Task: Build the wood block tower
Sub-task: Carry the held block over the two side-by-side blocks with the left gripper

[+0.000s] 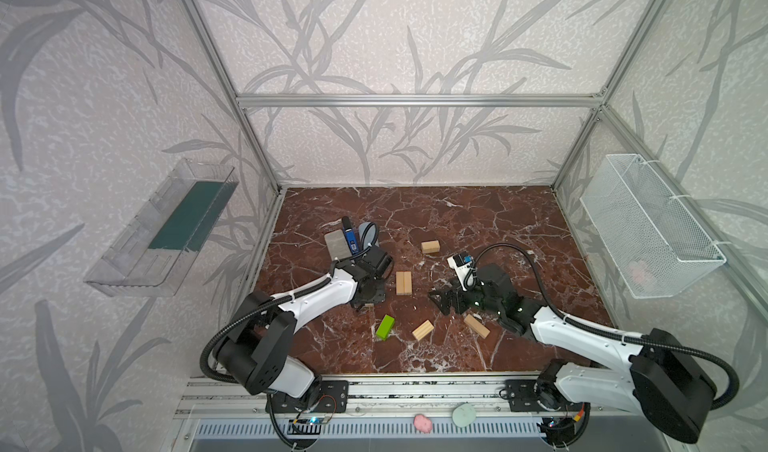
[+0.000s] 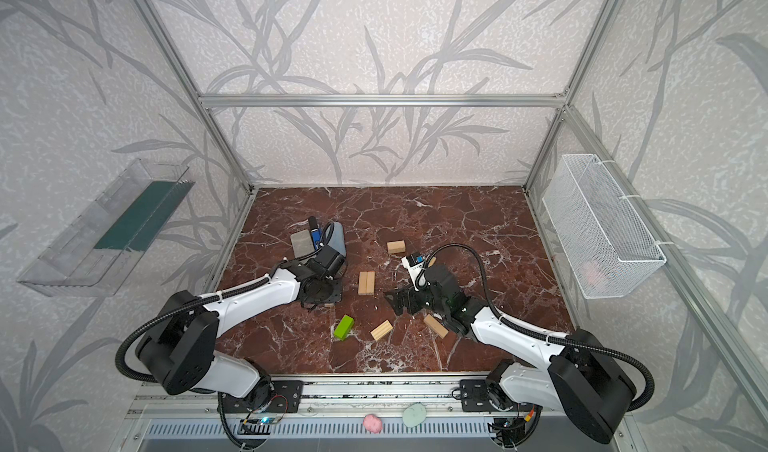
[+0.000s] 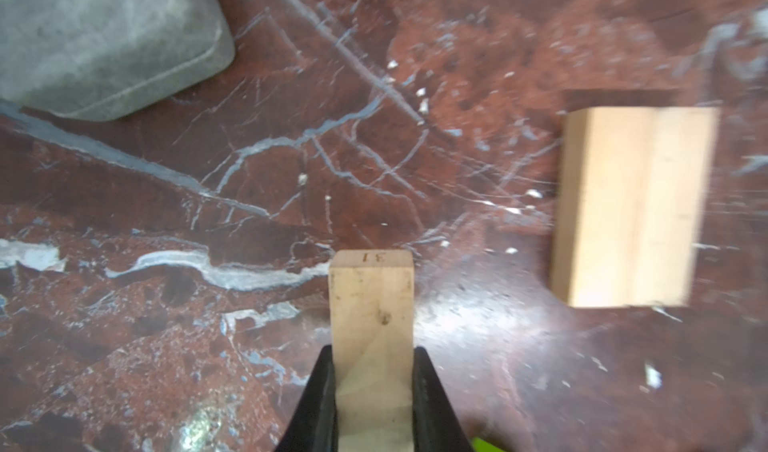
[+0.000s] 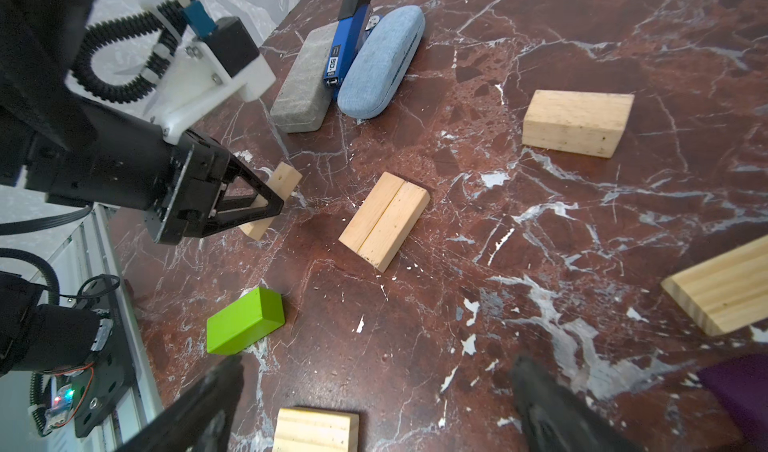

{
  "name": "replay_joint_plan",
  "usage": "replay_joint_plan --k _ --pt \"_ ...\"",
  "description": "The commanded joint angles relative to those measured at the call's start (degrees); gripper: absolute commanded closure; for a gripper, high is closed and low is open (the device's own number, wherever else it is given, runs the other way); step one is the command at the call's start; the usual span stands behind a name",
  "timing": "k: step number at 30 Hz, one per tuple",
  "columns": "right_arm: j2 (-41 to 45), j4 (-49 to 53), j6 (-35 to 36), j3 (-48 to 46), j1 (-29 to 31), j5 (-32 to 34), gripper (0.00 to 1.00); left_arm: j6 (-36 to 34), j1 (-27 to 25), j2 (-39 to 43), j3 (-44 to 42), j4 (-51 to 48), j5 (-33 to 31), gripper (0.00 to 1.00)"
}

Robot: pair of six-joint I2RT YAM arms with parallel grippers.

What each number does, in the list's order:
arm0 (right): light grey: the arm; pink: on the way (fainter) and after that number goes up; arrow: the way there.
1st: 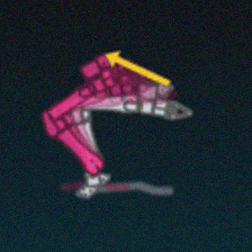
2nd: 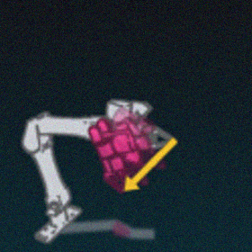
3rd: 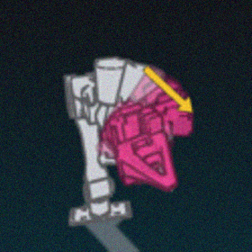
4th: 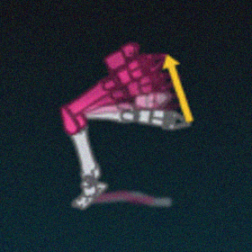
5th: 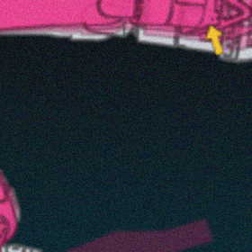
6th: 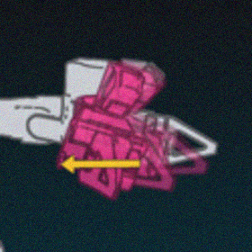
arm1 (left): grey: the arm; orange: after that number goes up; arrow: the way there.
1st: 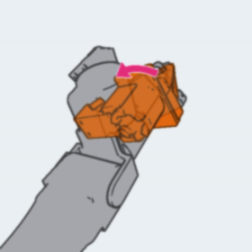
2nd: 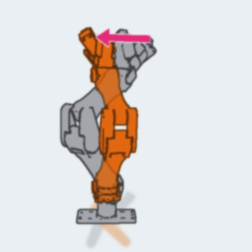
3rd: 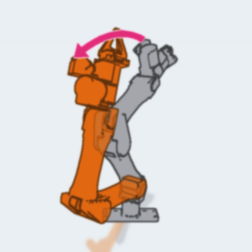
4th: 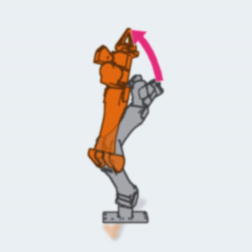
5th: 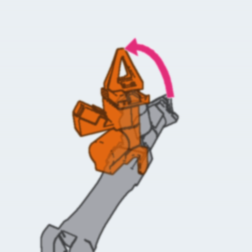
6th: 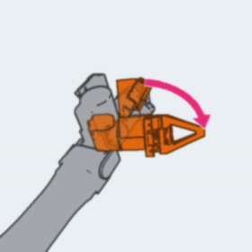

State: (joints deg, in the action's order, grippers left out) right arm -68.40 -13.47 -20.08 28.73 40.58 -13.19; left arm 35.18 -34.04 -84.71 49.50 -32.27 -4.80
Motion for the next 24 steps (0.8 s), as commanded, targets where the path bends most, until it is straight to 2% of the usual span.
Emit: replay_joint_plan --k 1,7,13,24 --pt "1.79 1.66 1.54 2.13 -0.63 -2.59 0.01 1.76 -1.38 1.36 2.95 -2.53 1.33 0.86" --pt "0.26 -4.15 5.51 0.09 -1.05 -6.38 0.01 1.35 -3.61 -1.92 7.53 -2.80 2.68 0.88" --pt "-1.48 -14.89 4.59 -4.09 -2.08 -11.45 0.01 0.39 -4.61 -7.01 12.28 -2.71 3.85 0.89" --pt "-1.93 -12.70 6.75 -3.77 -2.07 -8.55 0.01 0.96 -5.29 -13.58 17.77 -3.38 2.67 0.91"
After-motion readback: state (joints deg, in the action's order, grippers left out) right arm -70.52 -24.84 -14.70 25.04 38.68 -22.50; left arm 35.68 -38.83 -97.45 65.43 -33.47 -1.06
